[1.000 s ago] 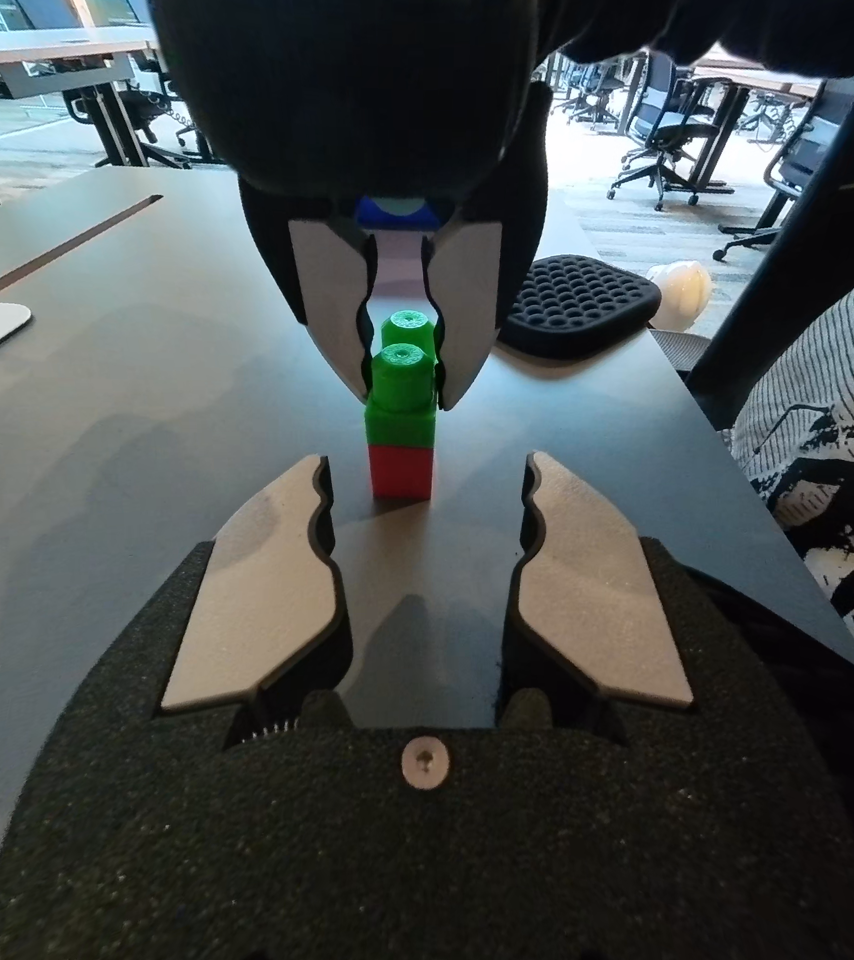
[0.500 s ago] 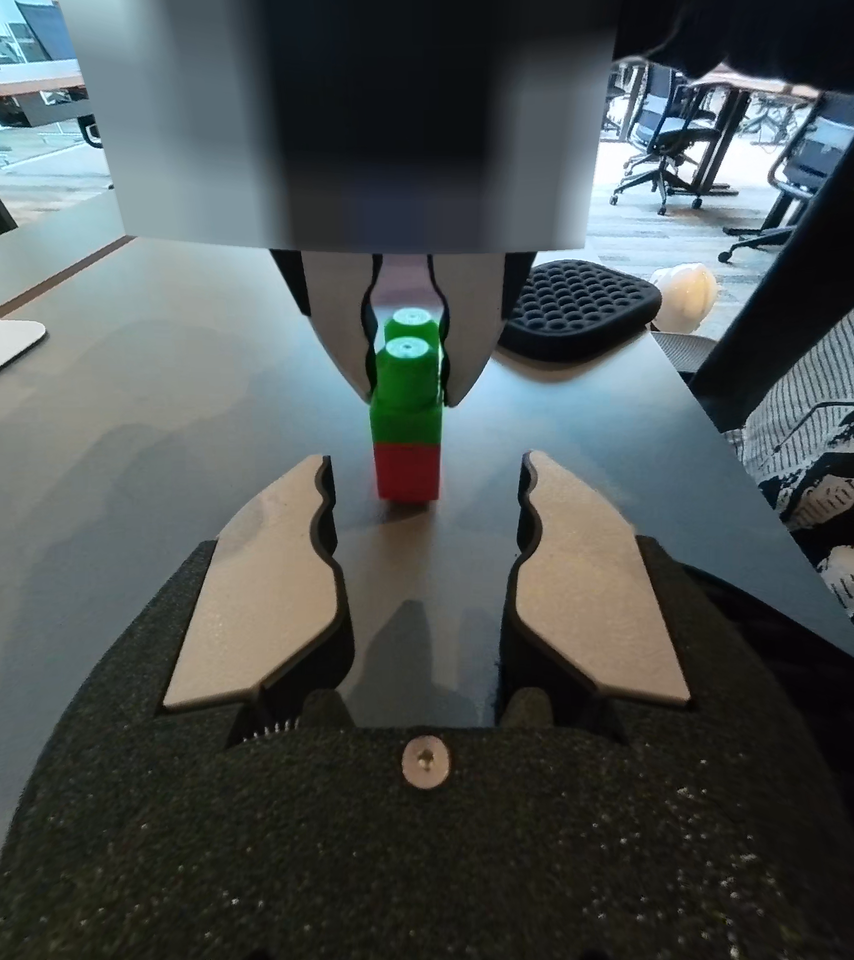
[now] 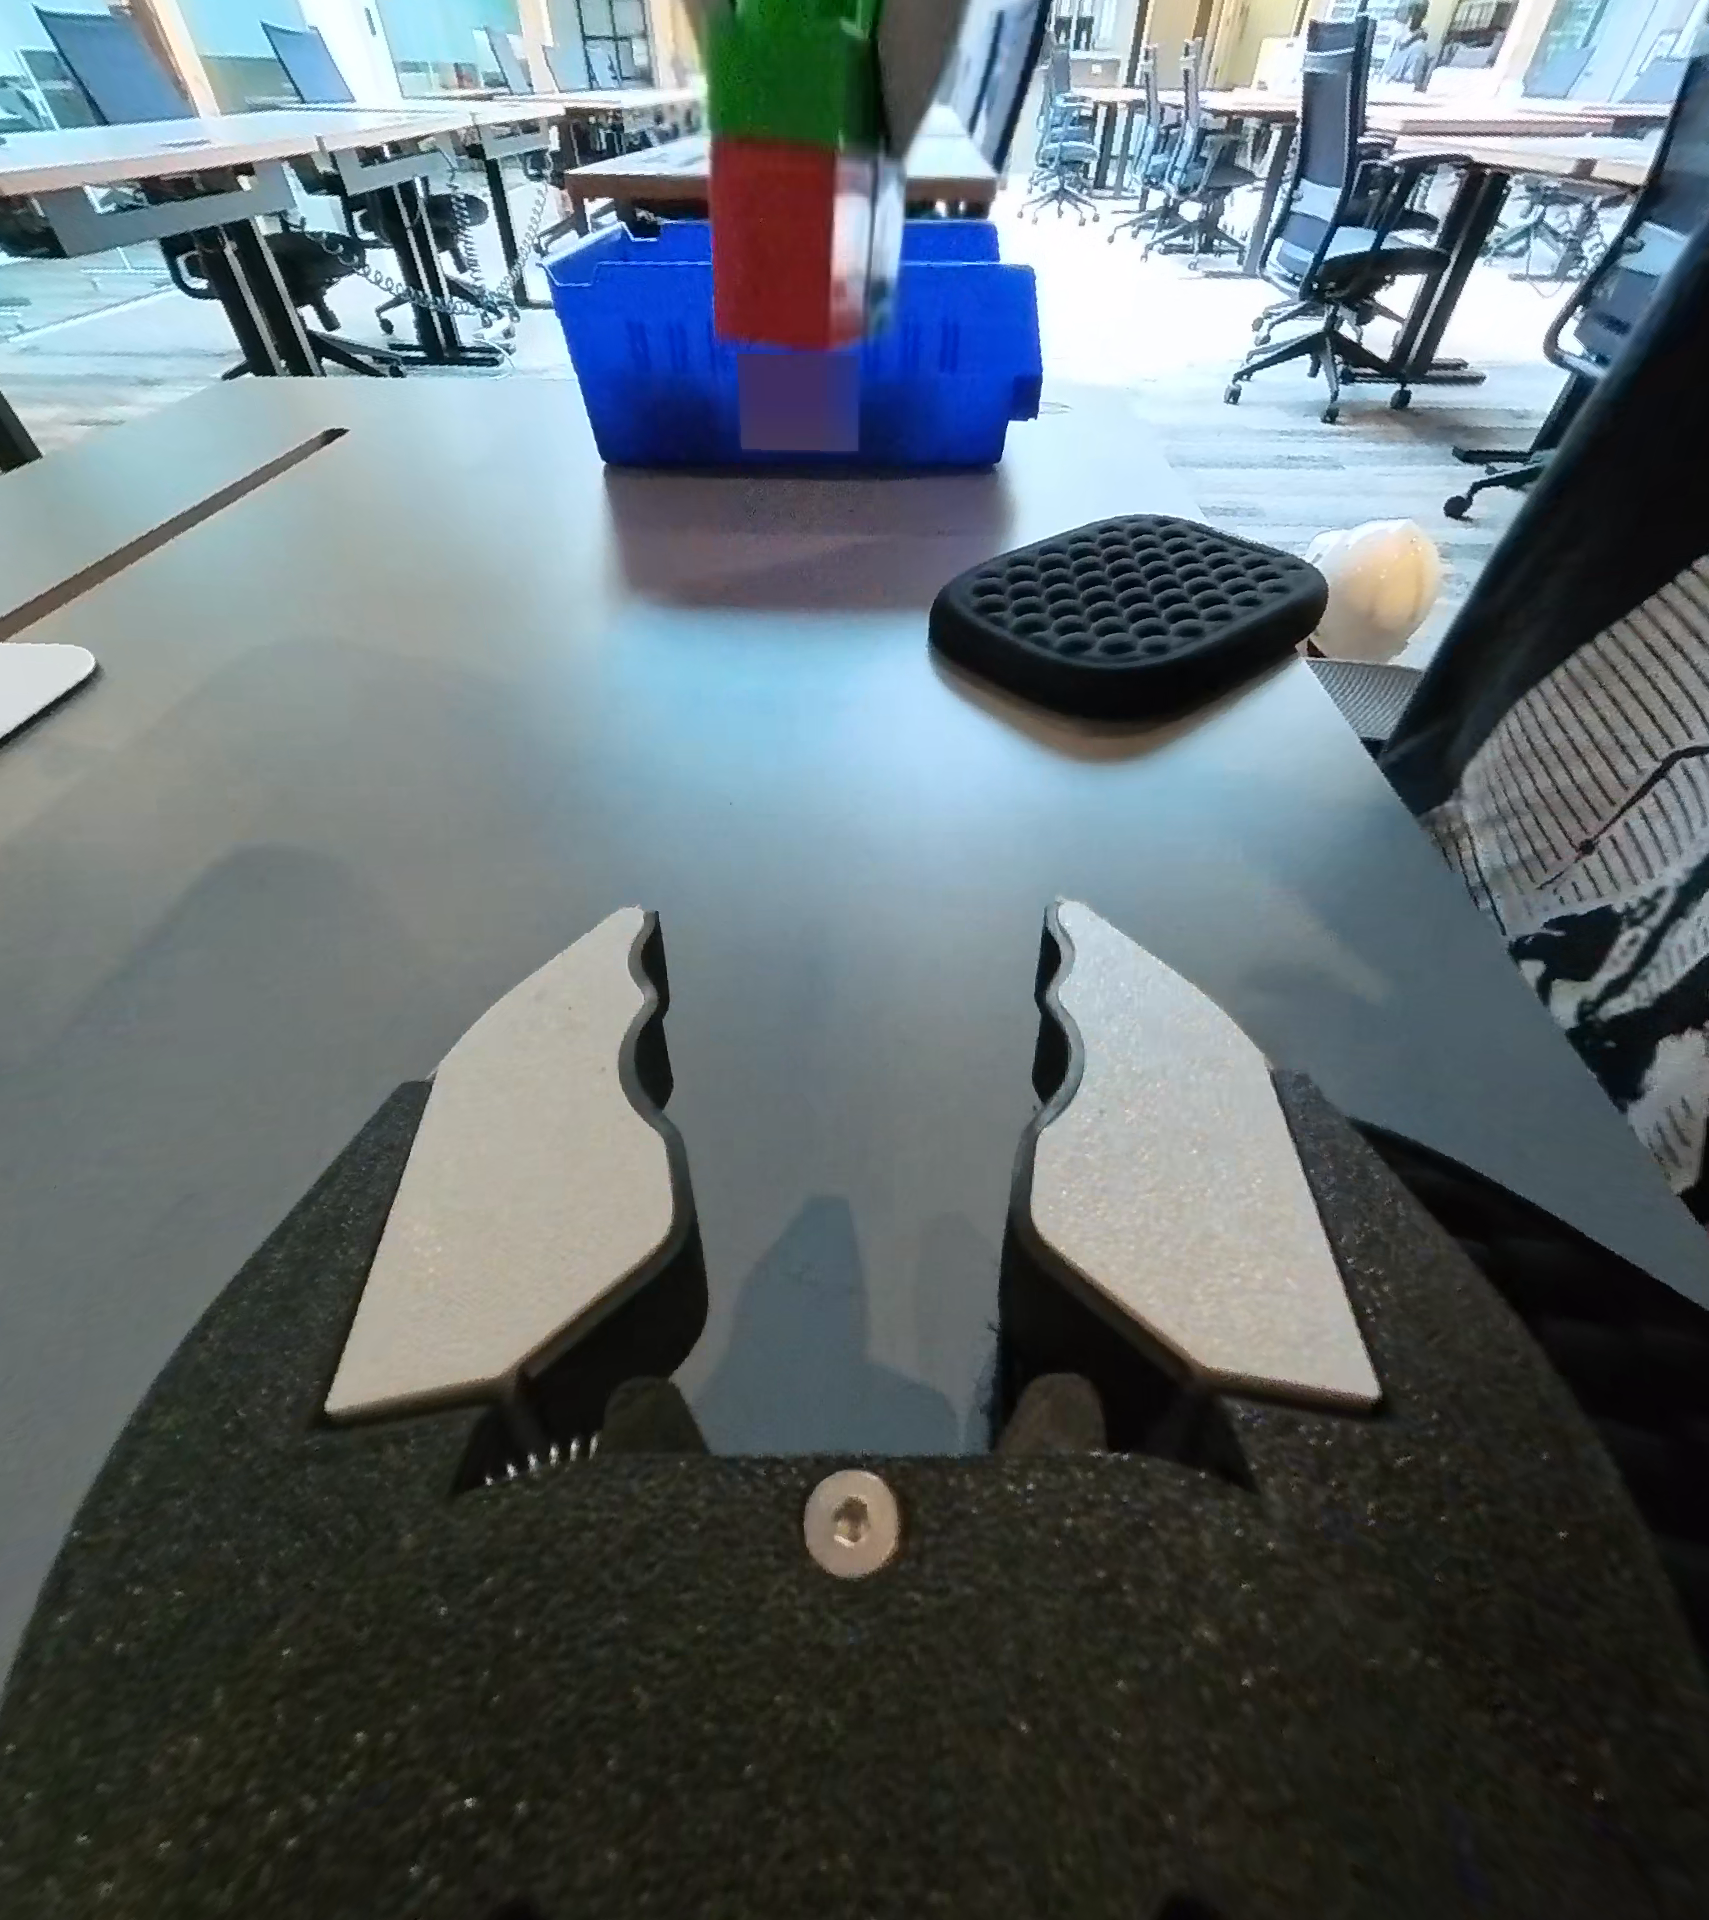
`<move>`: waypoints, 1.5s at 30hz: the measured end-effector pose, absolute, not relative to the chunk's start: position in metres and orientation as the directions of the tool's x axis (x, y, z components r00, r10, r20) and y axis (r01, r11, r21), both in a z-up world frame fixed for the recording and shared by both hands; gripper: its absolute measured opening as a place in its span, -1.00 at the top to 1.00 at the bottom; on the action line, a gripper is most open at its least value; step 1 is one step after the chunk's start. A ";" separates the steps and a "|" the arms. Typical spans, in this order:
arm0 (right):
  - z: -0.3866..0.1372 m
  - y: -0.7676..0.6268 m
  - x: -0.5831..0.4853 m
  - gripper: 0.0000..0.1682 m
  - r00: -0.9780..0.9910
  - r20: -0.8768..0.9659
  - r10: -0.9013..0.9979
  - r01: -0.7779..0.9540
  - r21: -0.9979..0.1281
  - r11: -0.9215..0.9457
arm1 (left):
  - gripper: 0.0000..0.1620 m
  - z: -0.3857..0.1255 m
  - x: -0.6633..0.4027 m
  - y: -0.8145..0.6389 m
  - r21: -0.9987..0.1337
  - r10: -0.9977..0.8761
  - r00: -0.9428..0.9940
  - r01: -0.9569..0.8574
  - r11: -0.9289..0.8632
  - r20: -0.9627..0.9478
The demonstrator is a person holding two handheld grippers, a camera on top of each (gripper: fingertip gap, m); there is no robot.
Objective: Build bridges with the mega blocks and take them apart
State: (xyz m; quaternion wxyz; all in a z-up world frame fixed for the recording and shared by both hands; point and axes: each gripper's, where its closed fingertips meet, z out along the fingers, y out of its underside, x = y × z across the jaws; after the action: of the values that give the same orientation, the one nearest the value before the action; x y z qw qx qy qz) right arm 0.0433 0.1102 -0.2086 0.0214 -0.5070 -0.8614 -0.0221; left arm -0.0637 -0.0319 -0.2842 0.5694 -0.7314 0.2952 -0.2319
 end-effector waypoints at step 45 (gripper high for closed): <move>-0.303 0.309 0.335 0.58 0.515 0.023 0.857 0.856 0.046 -0.515 | 0.16 -0.281 -0.063 -0.034 -0.976 -0.703 0.710 -0.127 -0.177 0.035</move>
State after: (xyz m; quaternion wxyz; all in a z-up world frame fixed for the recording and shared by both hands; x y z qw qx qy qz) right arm 0.3345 0.3094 -0.3032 -0.0145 -0.8701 -0.4922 -0.0213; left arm -0.0630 -0.0337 -0.2807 0.5740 -0.7250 0.2863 -0.2507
